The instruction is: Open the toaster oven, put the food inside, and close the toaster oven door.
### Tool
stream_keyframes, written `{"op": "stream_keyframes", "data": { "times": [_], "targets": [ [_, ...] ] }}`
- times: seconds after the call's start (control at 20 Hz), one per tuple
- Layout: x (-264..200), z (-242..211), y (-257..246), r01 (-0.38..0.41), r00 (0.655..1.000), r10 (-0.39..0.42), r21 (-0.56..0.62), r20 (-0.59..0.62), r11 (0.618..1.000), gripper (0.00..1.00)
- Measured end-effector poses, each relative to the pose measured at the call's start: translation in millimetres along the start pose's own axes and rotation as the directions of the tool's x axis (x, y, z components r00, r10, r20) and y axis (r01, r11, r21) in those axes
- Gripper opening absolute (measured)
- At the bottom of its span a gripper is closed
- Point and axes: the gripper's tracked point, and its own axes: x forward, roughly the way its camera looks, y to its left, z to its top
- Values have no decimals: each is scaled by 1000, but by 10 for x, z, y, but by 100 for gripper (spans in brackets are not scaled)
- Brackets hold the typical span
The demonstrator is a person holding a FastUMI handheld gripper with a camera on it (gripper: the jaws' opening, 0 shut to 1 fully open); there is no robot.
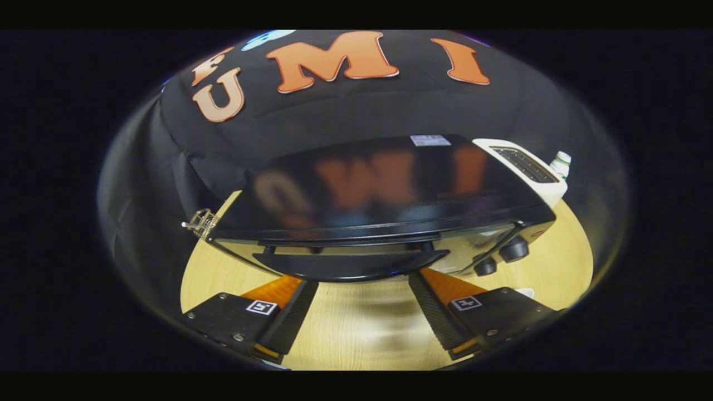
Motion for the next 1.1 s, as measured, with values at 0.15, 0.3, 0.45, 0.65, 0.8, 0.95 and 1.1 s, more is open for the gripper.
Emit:
{"op": "stream_keyframes", "data": {
  "times": [0.15, 0.3, 0.45, 0.65, 0.8, 0.95, 1.1],
  "targets": [
    [-310, 83, 66, -37, 998, 38, -23, 44, 999, 97],
    [-738, 434, 108, -67, 984, 74, -50, 162, 996, 97],
    [-1206, 942, 148, -90, 941, 110, -74, 319, 993, 97],
    [-1791, 1506, 161, -100, 853, 137, -100, 503, 990, 98],
    [-2186, 1813, 88, -97, 782, 148, -116, 605, 988, 98],
    [-2492, 1971, -11, -80, 736, 148, -133, 661, 988, 98],
    [-2687, 2118, -55, -84, 698, 147, -125, 700, 989, 99]
  ]
}}
